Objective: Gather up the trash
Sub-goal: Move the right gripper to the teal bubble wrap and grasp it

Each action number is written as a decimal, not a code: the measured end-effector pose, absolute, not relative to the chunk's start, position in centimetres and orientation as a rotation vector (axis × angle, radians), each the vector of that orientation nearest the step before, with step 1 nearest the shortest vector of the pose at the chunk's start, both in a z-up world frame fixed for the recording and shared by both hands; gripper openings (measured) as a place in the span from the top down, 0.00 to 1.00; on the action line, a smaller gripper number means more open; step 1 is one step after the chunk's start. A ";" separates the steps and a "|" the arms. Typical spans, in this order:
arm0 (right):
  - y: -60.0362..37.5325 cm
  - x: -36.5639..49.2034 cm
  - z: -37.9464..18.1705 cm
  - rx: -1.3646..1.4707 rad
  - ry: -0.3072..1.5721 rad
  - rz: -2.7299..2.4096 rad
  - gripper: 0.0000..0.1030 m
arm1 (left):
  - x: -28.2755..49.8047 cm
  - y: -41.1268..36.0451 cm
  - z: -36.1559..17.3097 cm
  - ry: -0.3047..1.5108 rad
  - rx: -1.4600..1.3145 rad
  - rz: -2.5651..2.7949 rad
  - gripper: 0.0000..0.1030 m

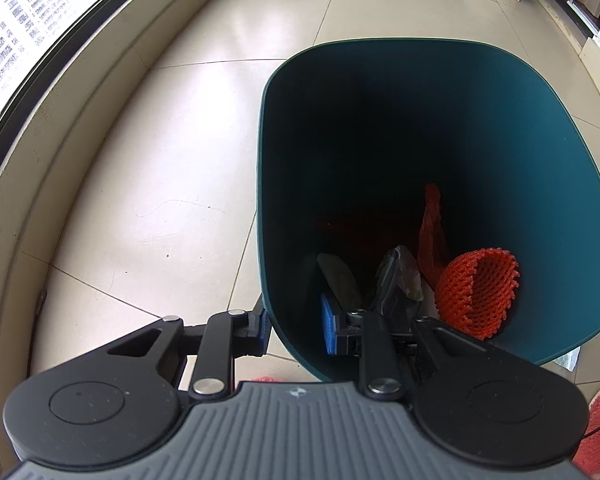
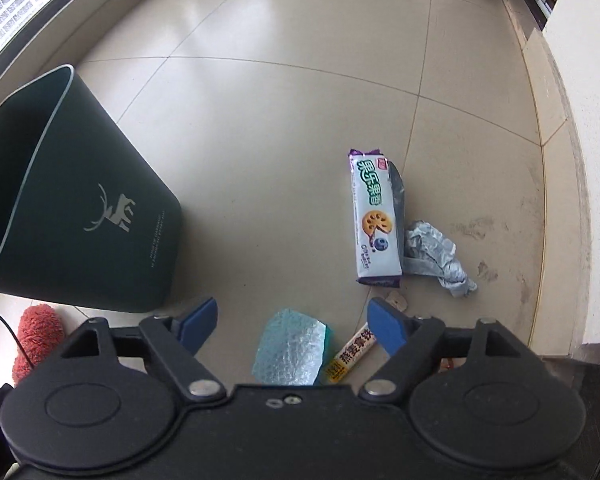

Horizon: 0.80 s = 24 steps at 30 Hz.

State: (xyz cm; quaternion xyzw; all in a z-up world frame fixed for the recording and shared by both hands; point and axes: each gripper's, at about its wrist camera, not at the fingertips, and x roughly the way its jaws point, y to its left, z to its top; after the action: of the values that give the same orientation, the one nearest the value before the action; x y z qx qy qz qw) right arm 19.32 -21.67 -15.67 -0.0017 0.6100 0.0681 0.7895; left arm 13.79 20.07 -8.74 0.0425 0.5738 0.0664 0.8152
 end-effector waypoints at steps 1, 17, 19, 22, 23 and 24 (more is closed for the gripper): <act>-21.7 19.1 -17.2 -0.022 1.338 0.142 0.21 | 13.8 20.1 -8.8 1.227 0.092 0.144 0.77; -20.4 17.6 -31.2 -0.323 1.498 0.273 0.43 | 14.1 19.6 -9.5 1.247 0.134 0.150 0.77; -20.1 17.7 -32.2 -0.313 1.508 0.264 0.45 | 14.2 19.5 -9.5 1.249 0.138 0.153 0.77; -19.4 17.9 -33.6 -0.314 1.522 0.223 0.53 | 14.3 19.5 -9.6 1.254 0.140 0.155 0.77; -19.2 17.9 -34.0 -0.320 1.524 0.214 0.60 | 14.4 19.4 -9.6 1.256 0.142 0.155 0.77; -19.0 18.0 -34.3 -0.323 1.528 0.209 0.61 | 14.4 19.4 -9.6 1.256 0.144 0.156 0.77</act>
State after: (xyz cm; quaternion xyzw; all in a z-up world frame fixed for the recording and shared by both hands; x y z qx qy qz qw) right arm 17.98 -18.97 -34.34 -0.1452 0.6873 0.0939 0.7055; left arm 14.41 19.38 -9.59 0.0673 0.5864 0.0727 0.8039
